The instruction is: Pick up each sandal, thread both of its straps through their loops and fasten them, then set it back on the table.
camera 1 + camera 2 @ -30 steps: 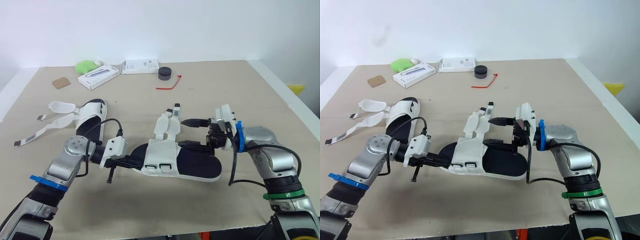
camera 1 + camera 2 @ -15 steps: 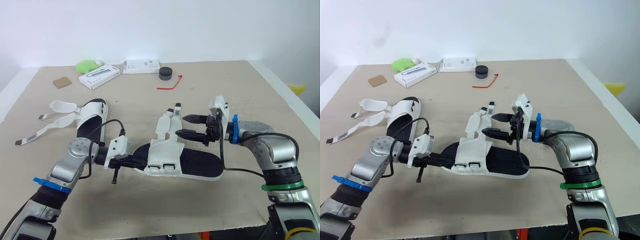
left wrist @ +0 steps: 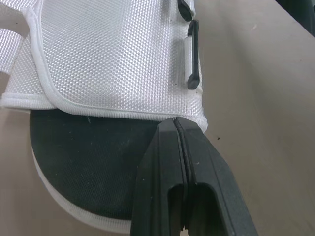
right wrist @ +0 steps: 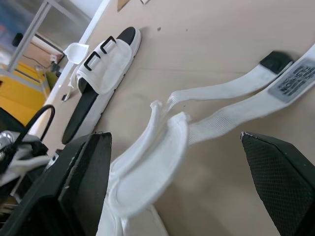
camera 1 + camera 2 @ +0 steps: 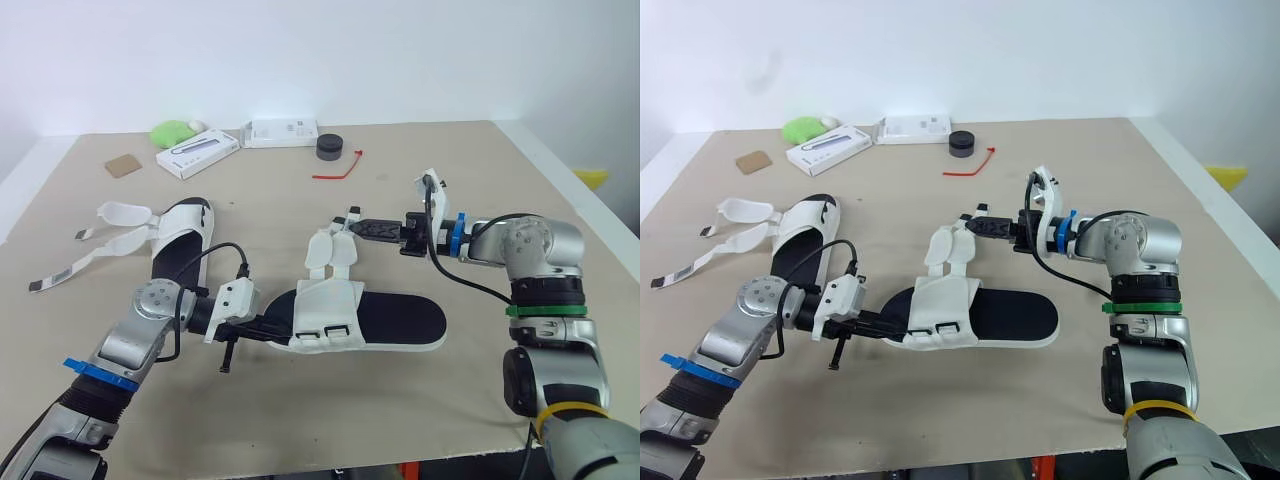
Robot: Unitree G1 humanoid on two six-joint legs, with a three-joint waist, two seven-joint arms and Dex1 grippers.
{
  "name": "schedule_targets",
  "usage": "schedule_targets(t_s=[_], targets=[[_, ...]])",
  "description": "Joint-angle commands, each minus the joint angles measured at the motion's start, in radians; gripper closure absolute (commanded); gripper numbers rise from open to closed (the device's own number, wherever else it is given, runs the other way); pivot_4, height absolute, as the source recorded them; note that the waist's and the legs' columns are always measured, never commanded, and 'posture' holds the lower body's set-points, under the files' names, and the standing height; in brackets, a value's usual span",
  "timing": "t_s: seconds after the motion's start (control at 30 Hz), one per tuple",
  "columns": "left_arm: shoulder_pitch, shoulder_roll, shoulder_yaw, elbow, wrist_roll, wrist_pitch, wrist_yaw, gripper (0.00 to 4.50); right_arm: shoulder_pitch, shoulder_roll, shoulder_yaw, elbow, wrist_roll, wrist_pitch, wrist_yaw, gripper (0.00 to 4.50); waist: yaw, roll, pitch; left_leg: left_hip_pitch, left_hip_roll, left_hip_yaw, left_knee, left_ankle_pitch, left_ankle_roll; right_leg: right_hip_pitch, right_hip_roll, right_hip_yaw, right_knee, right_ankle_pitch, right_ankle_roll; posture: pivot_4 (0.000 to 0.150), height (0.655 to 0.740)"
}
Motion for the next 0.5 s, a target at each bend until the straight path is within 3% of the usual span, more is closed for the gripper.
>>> schedule_targets(t_s=[0.03, 0.3, 0.5], targets=[[-0.006, 0.010, -0.002, 0.011, 0.016, -0.011, -0.005, 4.48, -0.043, 0.018, -0.016, 0.026, 0.017, 0.056, -0.007, 0.00, 0.000, 0.000, 0.000, -0.001, 0.000, 0.000, 0.000, 0.000, 0.000, -0.001, 0.000, 0.000, 0.000, 0.002, -0.003, 0.150, 0.7400], [0.008, 0.015, -0.002, -0.010, 0.015, -0.012, 0.000, 4.48, -0.053, 0.053, -0.006, 0.091, -0.003, 0.086, -0.016, 0.00, 0.000, 0.000, 0.000, -0.002, 0.000, 0.000, 0.000, 0.000, 0.000, -0.003, -0.001, 0.000, 0.000, 0.002, -0.003, 0.150, 0.7400], [0.011, 0.015, -0.007, -0.018, 0.015, -0.019, 0.004, 4.48, -0.145, 0.115, -0.067, 0.281, -0.032, -0.004, -0.063, 0.00, -0.002, 0.000, 0.000, -0.002, 0.000, 0.001, 0.000, 0.000, 0.000, -0.003, 0.000, 0.000, 0.000, 0.003, -0.003, 0.150, 0.7400]])
